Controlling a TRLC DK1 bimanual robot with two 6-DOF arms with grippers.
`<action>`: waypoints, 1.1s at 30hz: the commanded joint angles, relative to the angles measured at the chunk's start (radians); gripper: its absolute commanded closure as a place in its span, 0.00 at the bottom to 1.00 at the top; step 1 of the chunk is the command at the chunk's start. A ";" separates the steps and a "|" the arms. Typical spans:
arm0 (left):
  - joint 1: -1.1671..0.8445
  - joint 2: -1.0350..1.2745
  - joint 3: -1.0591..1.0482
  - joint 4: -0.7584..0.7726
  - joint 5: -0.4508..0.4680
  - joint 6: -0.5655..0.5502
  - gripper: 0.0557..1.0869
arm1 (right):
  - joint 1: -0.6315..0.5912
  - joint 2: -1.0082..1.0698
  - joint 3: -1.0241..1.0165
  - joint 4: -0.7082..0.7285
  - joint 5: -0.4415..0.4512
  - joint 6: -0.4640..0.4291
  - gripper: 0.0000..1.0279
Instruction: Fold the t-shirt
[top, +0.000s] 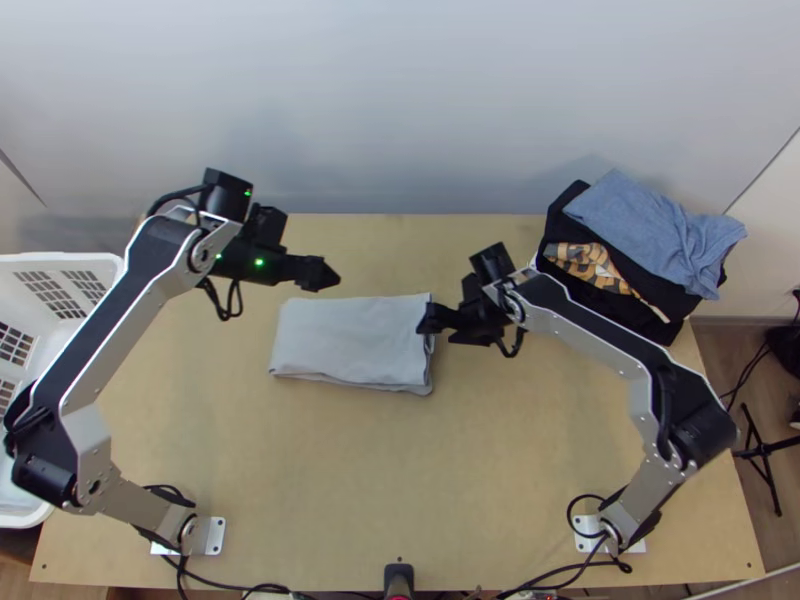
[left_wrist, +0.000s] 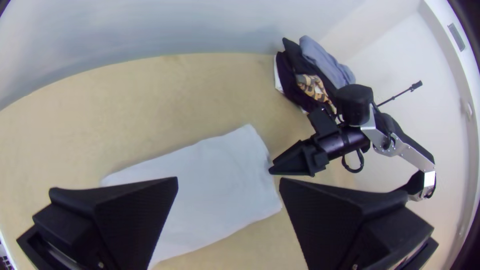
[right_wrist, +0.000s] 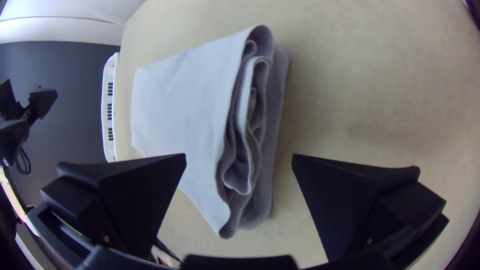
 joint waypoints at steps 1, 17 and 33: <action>0.059 -0.058 -0.054 0.004 0.000 0.013 0.04 | 0.032 0.082 0.083 0.017 -0.020 0.012 0.04; 0.110 -0.082 -0.091 0.007 0.000 0.030 0.04 | 0.046 0.197 0.046 0.117 -0.034 -0.005 0.04; 0.276 -0.208 -0.174 -0.042 0.002 0.100 0.04 | 0.173 0.378 0.377 0.100 -0.161 0.037 0.58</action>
